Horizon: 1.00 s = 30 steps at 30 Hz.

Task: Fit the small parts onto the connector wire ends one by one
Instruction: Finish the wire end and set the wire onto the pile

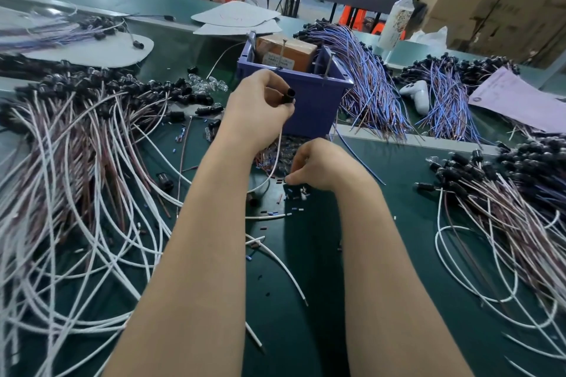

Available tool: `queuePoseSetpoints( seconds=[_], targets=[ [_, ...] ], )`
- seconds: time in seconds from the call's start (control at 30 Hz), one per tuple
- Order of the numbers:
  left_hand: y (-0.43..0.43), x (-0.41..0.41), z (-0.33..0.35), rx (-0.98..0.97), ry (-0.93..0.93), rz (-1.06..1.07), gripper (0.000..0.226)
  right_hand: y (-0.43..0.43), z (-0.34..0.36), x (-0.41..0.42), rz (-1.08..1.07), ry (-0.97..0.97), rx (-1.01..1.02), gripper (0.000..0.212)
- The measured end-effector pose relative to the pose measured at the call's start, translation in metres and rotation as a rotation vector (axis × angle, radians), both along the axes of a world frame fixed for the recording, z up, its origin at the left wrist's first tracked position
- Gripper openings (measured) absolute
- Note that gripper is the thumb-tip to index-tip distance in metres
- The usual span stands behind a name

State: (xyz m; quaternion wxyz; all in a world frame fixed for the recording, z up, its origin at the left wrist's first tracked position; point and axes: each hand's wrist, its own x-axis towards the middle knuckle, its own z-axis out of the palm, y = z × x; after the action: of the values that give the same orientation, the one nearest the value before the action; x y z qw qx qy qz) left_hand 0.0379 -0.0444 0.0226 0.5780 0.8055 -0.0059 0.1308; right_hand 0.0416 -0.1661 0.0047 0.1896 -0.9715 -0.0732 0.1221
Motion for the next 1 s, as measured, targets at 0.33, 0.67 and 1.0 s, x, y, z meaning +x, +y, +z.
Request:
queuePoseSetpoints(
  seconds=[0.33, 0.67, 1.0],
  targets=[
    [0.0, -0.001, -0.003, -0.063, 0.011, -0.046, 0.023, -0.004, 0.001, 0.001, 0.033, -0.003, 0.022, 0.009],
    [0.001, 0.0, -0.005, 0.008, -0.008, -0.086, 0.024, -0.008, 0.006, 0.0, -0.019, -0.063, 0.214, 0.013],
    [-0.006, 0.002, -0.009, 0.238, -0.106, -0.063, 0.013, -0.019, 0.03, -0.001, -0.13, -0.344, 0.917, 0.014]
  ],
)
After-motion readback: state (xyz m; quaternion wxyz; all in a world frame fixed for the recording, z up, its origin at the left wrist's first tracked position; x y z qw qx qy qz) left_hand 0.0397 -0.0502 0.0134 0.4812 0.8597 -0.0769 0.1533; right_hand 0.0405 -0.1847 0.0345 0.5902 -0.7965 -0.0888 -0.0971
